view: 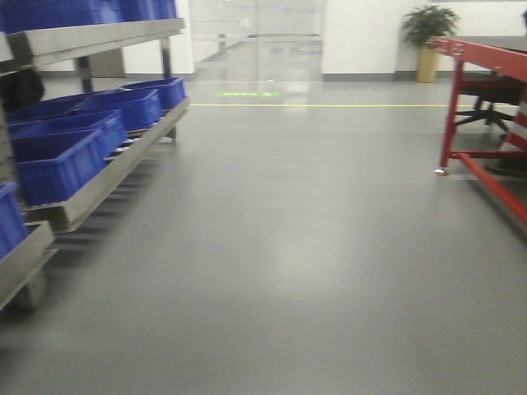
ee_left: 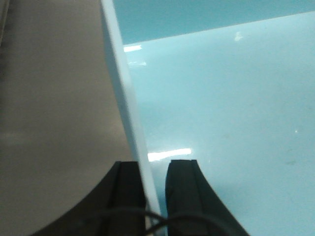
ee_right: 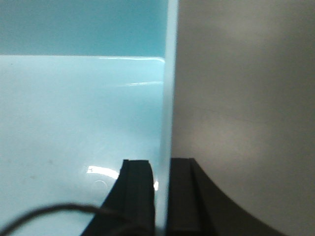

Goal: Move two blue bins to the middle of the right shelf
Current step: 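Drive the base away from the shelf, holding the bin in both grippers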

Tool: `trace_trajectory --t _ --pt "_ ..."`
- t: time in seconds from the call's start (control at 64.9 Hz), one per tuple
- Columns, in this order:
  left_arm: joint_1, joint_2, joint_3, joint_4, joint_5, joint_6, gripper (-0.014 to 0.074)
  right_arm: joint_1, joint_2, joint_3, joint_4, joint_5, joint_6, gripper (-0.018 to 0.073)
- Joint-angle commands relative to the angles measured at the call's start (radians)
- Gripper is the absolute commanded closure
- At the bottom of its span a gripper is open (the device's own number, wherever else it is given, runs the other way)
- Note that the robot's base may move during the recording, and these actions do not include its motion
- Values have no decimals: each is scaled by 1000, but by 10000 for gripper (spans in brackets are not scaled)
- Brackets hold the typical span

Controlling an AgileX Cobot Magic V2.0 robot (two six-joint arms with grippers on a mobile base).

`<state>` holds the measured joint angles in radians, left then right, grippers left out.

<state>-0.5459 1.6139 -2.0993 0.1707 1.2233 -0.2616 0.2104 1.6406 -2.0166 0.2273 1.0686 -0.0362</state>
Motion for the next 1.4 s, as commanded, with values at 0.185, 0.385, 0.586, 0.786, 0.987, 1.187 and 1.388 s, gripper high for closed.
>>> trace_trajectory --t 0.185,0.385,0.586,0.786,0.987,1.187,1.388 --pt "0 -23 -12 -2 -17 24 707 -16 1 -13 -64 -52 -8 711" --pt "0 -23 -12 -2 -17 24 707 -16 1 -13 -64 -52 -8 711" --pt "0 -23 -12 0 -17 24 707 -16 1 -13 -64 -52 -8 711" --pt "0 -23 -12 0 -17 24 707 -16 1 -13 -64 -52 -8 711" --pt "0 -23 -12 0 -17 24 707 -16 1 -13 -64 -52 -8 711" --pt "0 -23 -12 0 -17 24 707 -16 1 -13 -64 -52 -8 711" --pt "0 -23 -12 0 -17 24 707 -16 1 -13 -64 -52 -8 711"
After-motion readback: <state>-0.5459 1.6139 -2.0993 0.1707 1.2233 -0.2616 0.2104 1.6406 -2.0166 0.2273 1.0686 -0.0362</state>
